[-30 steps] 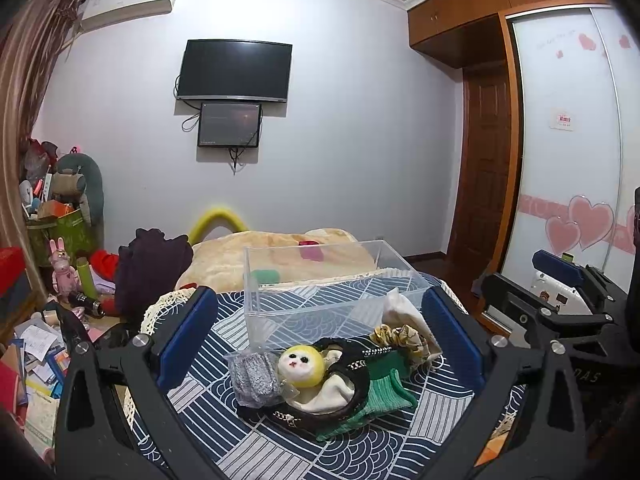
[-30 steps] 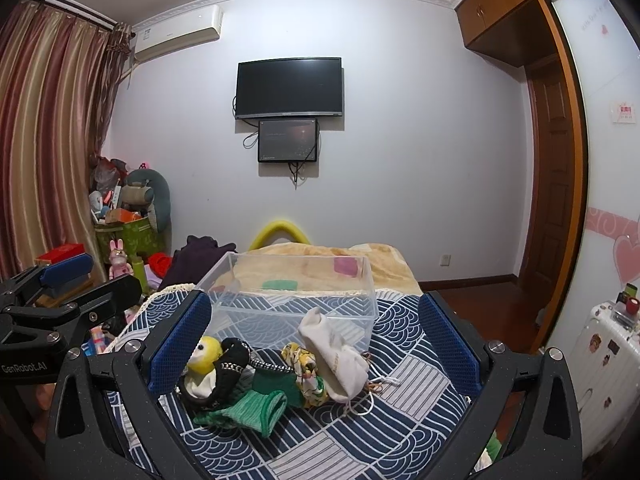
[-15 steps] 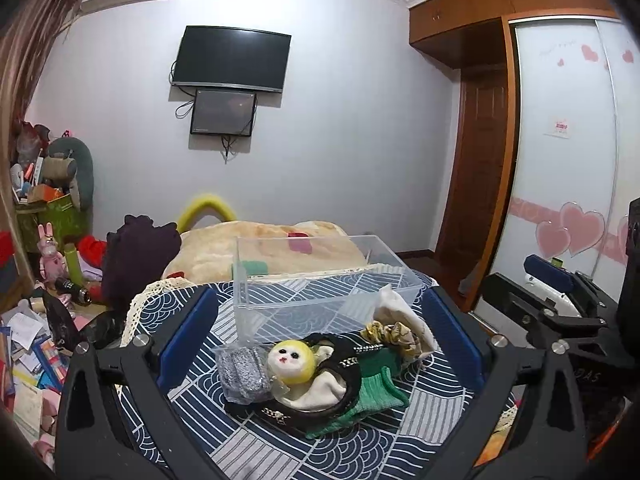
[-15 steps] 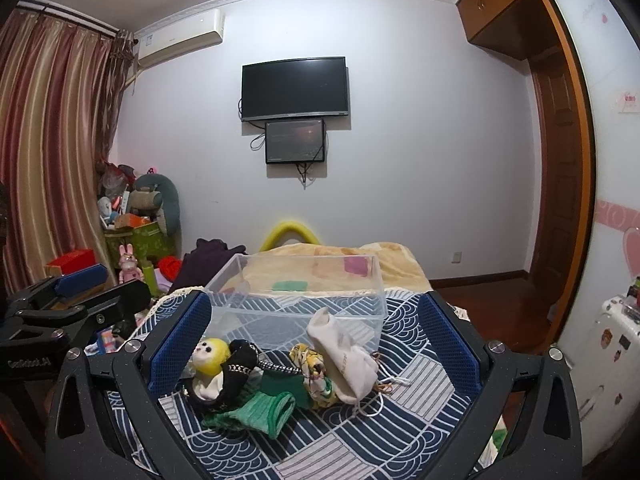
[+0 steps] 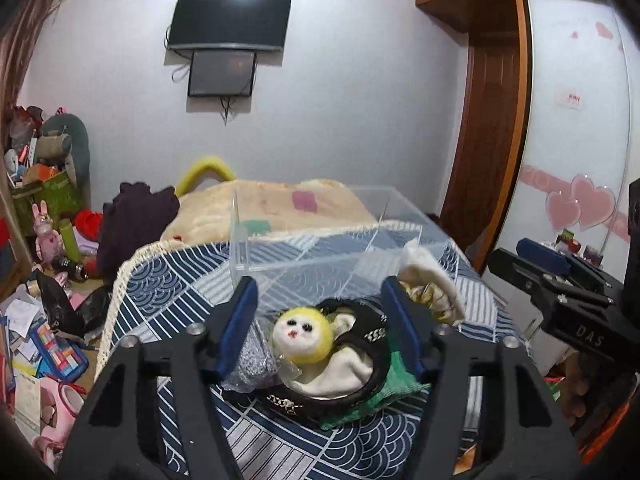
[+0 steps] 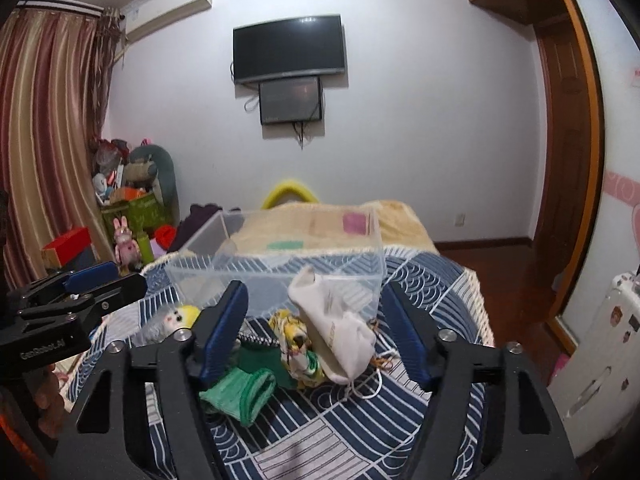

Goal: Organize soft objects
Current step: 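Grasp the yellow-faced plush doll with the left tool while the right tool grasps the white cloth bag, then carry the doll and the cloth bag into the clear box and open both tools, then grasp the bagged silver sock with the left tool while the right tool grasps the floral scrunchie, then lower the sock and the scrunchie into the clear box and open both tools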

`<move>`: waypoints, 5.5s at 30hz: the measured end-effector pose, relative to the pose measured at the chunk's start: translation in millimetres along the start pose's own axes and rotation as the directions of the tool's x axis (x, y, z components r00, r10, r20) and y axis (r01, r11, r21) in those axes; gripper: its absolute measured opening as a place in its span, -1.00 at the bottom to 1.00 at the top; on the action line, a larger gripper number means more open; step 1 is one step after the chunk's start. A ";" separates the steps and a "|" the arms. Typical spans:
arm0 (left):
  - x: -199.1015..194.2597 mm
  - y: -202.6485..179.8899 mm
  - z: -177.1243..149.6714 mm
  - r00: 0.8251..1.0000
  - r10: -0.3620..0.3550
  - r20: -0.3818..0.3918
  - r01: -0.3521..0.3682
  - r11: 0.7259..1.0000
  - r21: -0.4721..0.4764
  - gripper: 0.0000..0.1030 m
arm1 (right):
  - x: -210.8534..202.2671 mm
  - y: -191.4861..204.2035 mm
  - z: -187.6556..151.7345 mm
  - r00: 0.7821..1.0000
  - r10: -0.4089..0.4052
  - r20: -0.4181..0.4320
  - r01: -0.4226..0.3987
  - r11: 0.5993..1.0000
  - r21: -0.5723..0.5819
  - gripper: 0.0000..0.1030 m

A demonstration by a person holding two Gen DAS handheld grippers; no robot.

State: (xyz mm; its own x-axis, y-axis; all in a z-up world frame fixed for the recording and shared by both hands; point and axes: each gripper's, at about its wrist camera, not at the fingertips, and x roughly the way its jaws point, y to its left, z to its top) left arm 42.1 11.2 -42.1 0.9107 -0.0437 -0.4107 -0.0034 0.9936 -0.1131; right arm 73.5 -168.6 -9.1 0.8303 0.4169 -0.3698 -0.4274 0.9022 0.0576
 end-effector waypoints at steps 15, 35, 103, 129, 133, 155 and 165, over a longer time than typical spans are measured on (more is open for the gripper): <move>55.4 14.5 -21.9 0.988 -0.029 -0.154 0.022 0.999 -0.050 0.05 | 39.3 -14.3 -13.1 0.991 0.013 -0.135 -0.009 0.999 0.036 0.04; 52.0 23.2 -22.6 0.992 -0.030 -0.126 0.022 0.998 -0.066 -0.28 | 55.1 -26.7 -24.9 0.979 0.033 -0.203 -0.014 0.996 0.091 -0.80; 117.2 15.9 63.6 0.986 0.052 -0.156 -0.038 0.995 0.090 0.29 | 86.8 -6.7 39.9 0.990 0.016 -0.143 -0.025 0.998 -0.063 0.23; 79.4 43.3 -10.7 0.970 0.139 -0.198 -0.131 0.990 0.050 0.95 | 66.6 -1.3 -17.5 0.973 0.049 -0.224 -0.057 0.998 -0.027 0.51; 86.0 56.4 -25.2 0.956 0.186 -0.229 -0.180 0.983 0.045 0.95 | 73.0 -4.9 -23.5 0.966 0.046 -0.254 -0.053 0.998 -0.020 0.02; 84.7 64.3 -46.3 0.964 0.063 -0.259 -0.068 0.998 -0.008 -0.28 | 59.7 -14.6 -29.5 0.965 0.089 -0.246 -0.088 0.996 0.013 -0.82; 52.4 62.7 -22.0 0.984 0.059 -0.166 -0.062 0.998 -0.016 -0.32 | 33.5 -19.2 -10.2 0.987 0.056 -0.150 -0.057 0.998 0.001 -0.82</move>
State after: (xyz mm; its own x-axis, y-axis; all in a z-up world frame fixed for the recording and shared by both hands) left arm 80.5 68.9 -90.6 0.8277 -0.0019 -0.5612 -0.0668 0.9925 -0.1019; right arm 105.9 -173.1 -32.1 0.7420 0.4459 -0.5005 -0.4737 0.8771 0.0792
